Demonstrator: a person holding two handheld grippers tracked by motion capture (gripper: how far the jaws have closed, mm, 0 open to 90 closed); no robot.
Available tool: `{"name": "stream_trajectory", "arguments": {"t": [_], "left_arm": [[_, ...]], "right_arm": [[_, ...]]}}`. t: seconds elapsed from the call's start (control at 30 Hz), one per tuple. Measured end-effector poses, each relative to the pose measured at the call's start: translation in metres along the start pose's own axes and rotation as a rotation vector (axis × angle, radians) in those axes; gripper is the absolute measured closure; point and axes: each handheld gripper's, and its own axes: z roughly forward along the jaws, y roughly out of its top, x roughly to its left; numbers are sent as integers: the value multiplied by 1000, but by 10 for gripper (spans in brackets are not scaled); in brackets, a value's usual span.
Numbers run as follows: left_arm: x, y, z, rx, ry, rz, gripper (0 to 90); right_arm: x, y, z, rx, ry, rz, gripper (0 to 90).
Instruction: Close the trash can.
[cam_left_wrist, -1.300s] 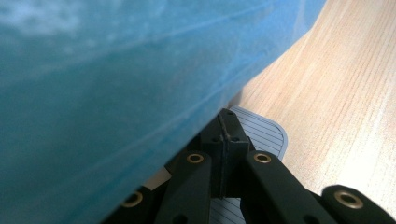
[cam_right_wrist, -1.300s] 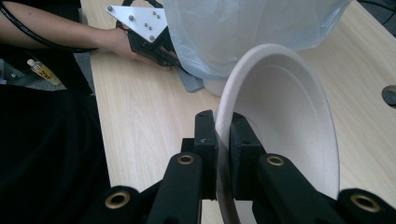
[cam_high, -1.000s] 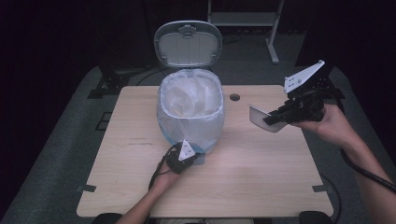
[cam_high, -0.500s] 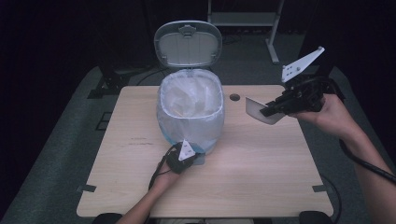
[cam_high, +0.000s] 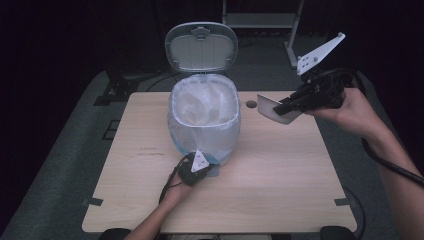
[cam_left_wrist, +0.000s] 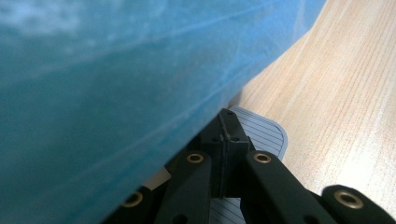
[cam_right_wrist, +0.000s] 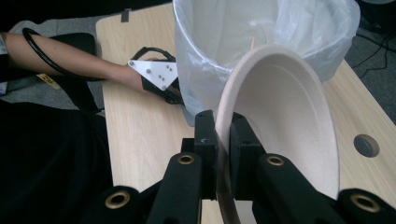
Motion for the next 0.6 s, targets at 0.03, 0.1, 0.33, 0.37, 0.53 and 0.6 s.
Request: {"name": "stream_trajectory", "arguments": {"t": [0.03, 0.1, 0.33, 0.37, 0.53, 0.6], "left_arm": [[0, 0, 0, -1, -1, 0, 900], [0, 0, 0, 0, 0, 0, 900], [0, 0, 0, -1, 0, 0, 900], [0, 0, 0, -2, -1, 0, 900], [0, 0, 0, 0, 0, 1, 900], [0, 0, 0, 0, 0, 0, 900]], "right_arm": [[-1, 1, -1, -2, -2, -3, 834], [-2, 3, -2, -6, 0, 7, 834], [-3, 11, -5, -16, -1, -4, 834], [-3, 12, -5, -18, -1, -9, 834], [-2, 22, -5, -19, -5, -18, 834], [-2, 25, -6, -16, -5, -23, 834]]}}
